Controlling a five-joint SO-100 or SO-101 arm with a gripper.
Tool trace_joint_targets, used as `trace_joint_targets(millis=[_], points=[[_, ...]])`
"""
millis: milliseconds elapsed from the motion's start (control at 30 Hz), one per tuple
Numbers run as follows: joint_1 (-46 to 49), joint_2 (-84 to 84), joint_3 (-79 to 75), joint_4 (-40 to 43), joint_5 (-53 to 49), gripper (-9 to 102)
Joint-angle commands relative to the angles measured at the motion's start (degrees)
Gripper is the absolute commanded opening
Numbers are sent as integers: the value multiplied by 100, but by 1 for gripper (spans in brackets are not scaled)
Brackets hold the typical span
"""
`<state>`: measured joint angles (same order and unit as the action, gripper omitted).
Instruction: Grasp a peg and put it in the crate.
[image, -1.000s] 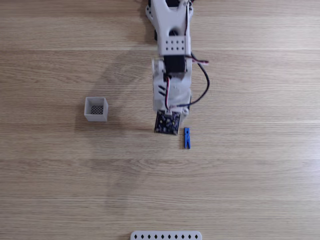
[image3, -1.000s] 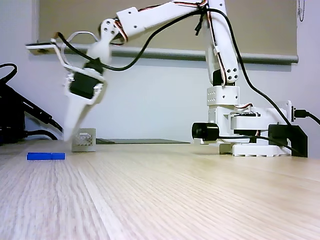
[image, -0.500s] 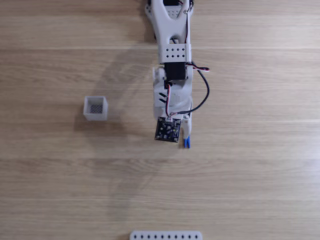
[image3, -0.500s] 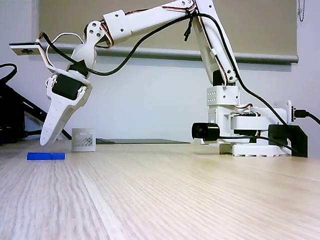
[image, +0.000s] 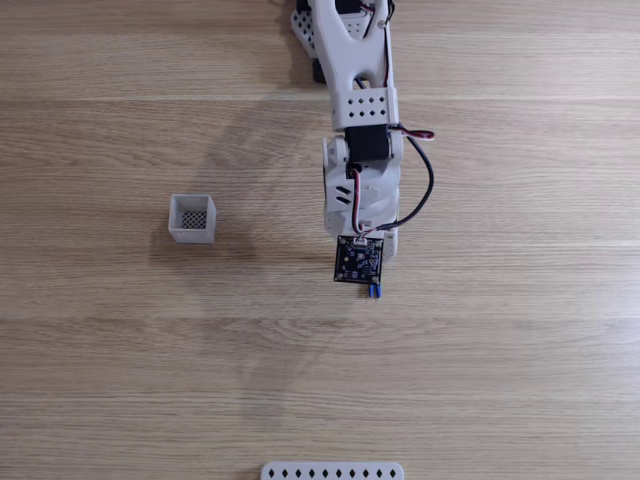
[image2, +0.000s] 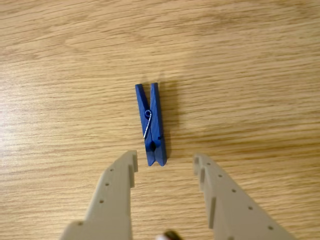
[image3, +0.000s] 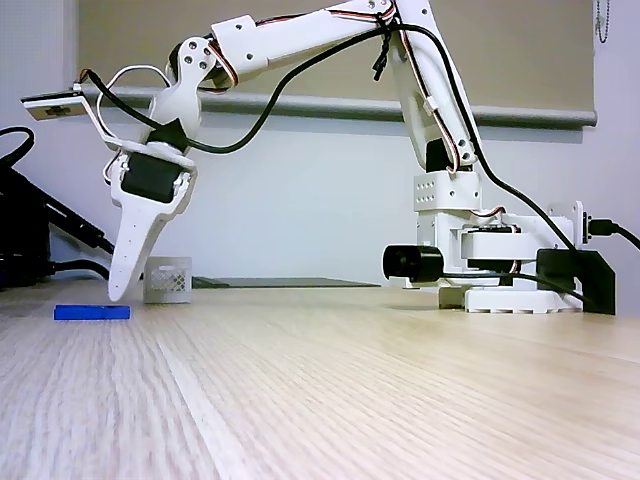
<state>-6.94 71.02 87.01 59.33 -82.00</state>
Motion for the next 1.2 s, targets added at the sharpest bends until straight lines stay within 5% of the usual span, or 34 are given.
trace_joint_targets(millis=[0, 767, 967, 1167], points=[[-88, 229, -615, -53, 44, 18], [-167, -545, -1230, -62, 44, 18], [-158, -545, -1160, -53, 44, -2], [-70, -387, -1055, -141, 53, -1]])
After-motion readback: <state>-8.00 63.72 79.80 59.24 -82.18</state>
